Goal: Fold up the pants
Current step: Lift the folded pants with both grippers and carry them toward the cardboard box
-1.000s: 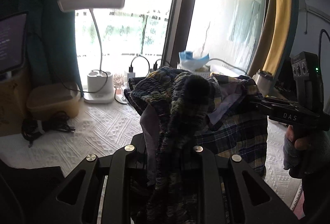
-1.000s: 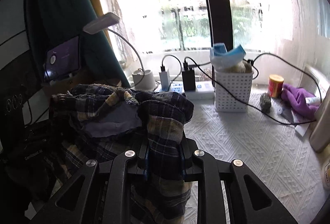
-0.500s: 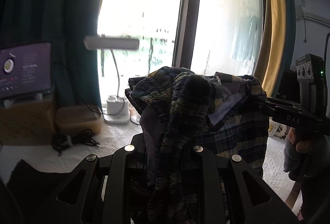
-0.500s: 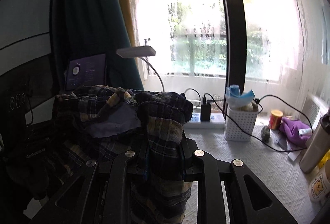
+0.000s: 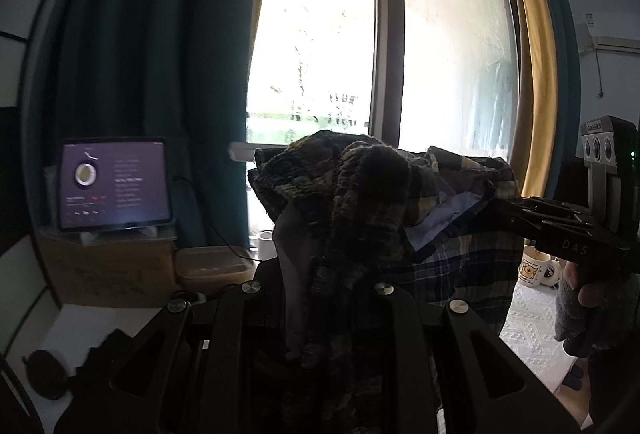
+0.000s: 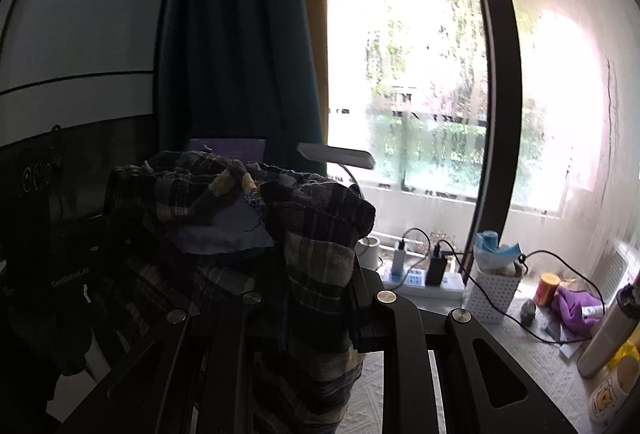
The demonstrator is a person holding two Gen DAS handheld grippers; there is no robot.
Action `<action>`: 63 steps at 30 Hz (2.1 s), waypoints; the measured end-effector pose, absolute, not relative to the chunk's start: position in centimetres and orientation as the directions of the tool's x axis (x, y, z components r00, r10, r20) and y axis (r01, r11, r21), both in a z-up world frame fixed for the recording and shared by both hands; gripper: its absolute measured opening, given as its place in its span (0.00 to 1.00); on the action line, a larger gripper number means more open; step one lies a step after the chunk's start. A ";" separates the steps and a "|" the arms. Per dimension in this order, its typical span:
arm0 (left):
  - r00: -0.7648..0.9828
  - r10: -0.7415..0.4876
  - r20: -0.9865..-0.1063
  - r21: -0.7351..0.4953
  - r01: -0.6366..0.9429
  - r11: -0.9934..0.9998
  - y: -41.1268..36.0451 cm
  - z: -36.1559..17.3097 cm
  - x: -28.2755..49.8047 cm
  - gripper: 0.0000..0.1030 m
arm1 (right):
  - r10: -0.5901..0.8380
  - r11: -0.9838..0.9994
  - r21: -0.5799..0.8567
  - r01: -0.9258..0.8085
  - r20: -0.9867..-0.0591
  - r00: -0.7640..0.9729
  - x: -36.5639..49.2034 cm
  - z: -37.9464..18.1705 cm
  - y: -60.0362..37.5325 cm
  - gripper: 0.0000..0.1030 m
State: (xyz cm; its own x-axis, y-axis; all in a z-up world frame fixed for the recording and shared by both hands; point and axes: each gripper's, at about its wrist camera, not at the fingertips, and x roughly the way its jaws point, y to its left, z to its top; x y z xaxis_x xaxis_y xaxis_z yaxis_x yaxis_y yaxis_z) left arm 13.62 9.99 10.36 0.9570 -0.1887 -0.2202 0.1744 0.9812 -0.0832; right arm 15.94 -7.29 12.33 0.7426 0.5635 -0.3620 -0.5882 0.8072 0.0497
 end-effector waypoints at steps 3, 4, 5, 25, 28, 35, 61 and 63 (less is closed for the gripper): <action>0.961 -0.169 -0.218 -0.077 0.156 0.985 11.3 10.5 12.4 0.19 | 0.582 0.793 0.043 -0.608 -0.352 0.733 15.1 12.7 -5.9 0.21; 0.963 -0.158 -0.218 -0.071 0.146 0.987 11.9 10.6 11.9 0.19 | 0.587 0.788 0.042 -0.614 -0.350 0.730 14.9 12.7 -5.4 0.21; 0.964 -0.150 -0.221 -0.068 0.138 0.988 12.4 10.6 11.3 0.19 | 0.594 0.782 0.040 -0.622 -0.350 0.725 14.6 12.8 -4.8 0.21; 0.932 -0.016 -0.362 -0.071 -0.010 0.997 21.3 6.5 8.8 0.19 | 0.707 0.646 0.088 -0.758 -0.443 0.551 14.0 8.9 6.3 0.21; 0.917 -0.011 -0.398 -0.080 -0.023 0.996 22.2 5.2 10.0 0.19 | 0.705 0.645 0.112 -0.756 -0.470 0.531 15.7 7.4 7.4 0.21; 0.871 -0.013 -0.491 -0.089 -0.035 0.995 24.1 2.2 14.1 0.19 | 0.692 0.652 0.173 -0.738 -0.533 0.487 19.9 2.9 9.7 0.21; 0.656 -0.015 -0.755 -0.083 -0.073 0.994 26.7 -6.7 26.3 0.25 | 0.657 0.684 0.391 -0.615 -0.697 0.288 32.9 -11.4 13.2 0.21; 0.641 -0.025 -0.767 -0.105 -0.087 0.991 27.3 -7.2 26.3 0.30 | 0.654 0.686 0.398 -0.609 -0.705 0.275 33.2 -12.4 13.4 0.21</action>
State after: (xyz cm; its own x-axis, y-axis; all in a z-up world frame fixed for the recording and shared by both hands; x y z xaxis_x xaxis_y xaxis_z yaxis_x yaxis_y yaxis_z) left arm 26.30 27.29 -7.22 0.6414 -0.0248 -0.7668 -0.0869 0.9907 -0.1047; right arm 33.18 13.41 -12.36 0.2752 0.6538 -0.7048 -0.6089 0.6859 0.3985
